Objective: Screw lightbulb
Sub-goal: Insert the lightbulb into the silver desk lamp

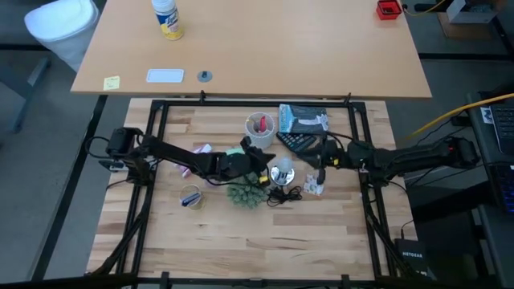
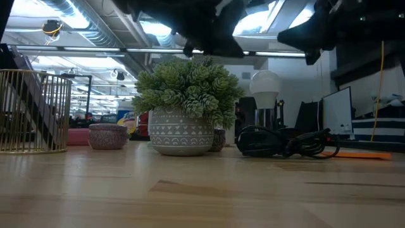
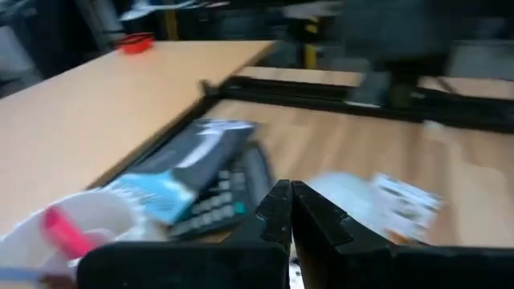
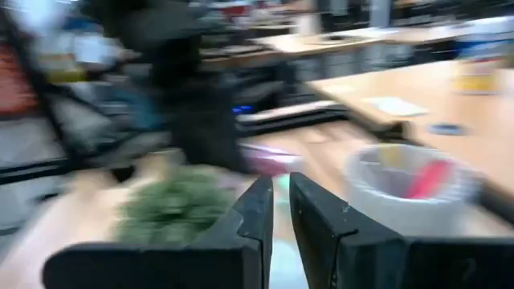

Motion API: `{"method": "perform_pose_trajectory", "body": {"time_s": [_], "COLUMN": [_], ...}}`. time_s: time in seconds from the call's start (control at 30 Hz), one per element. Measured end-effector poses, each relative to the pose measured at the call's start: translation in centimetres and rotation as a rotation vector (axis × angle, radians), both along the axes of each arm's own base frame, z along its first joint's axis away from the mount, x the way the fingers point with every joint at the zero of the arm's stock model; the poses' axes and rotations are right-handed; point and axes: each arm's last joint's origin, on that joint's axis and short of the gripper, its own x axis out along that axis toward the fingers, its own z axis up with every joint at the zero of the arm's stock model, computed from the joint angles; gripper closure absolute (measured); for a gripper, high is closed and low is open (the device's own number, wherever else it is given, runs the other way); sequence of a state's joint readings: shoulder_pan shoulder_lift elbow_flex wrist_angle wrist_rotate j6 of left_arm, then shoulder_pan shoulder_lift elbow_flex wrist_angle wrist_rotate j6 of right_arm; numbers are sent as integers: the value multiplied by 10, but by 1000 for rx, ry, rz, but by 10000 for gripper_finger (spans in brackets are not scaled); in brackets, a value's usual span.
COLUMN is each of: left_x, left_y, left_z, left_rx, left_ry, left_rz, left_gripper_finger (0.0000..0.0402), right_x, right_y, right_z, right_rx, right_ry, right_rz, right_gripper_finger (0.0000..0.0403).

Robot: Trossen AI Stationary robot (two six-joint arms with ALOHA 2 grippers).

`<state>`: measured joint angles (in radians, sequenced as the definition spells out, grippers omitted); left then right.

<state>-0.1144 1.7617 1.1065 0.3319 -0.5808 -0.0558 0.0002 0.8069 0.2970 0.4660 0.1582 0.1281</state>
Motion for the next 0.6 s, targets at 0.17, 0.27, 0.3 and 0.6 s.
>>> {"method": "perform_pose_trajectory", "body": {"time_s": [0.17, 0.27, 0.3, 0.6], "left_x": [2, 6, 7, 15], "left_y": [-12, -13, -13, -10], "left_z": [-5, -16, -20, -39], "left_rx": [-51, -70, -74, -114], "left_ry": [26, 54, 64, 64], "left_rz": [-199, -242, -243, -221], "left_gripper_finger": [400, 400, 400, 400], "right_x": [-2, 1, 2, 18], "right_y": [-6, -7, -7, -5], "right_z": [-9, -18, -20, -42], "right_rx": [-53, -52, -50, -8], "right_ry": [103, 172, 187, 283], "right_rz": [-204, -227, -228, -159], "right_gripper_finger": [352, 352, 352, 352]}}
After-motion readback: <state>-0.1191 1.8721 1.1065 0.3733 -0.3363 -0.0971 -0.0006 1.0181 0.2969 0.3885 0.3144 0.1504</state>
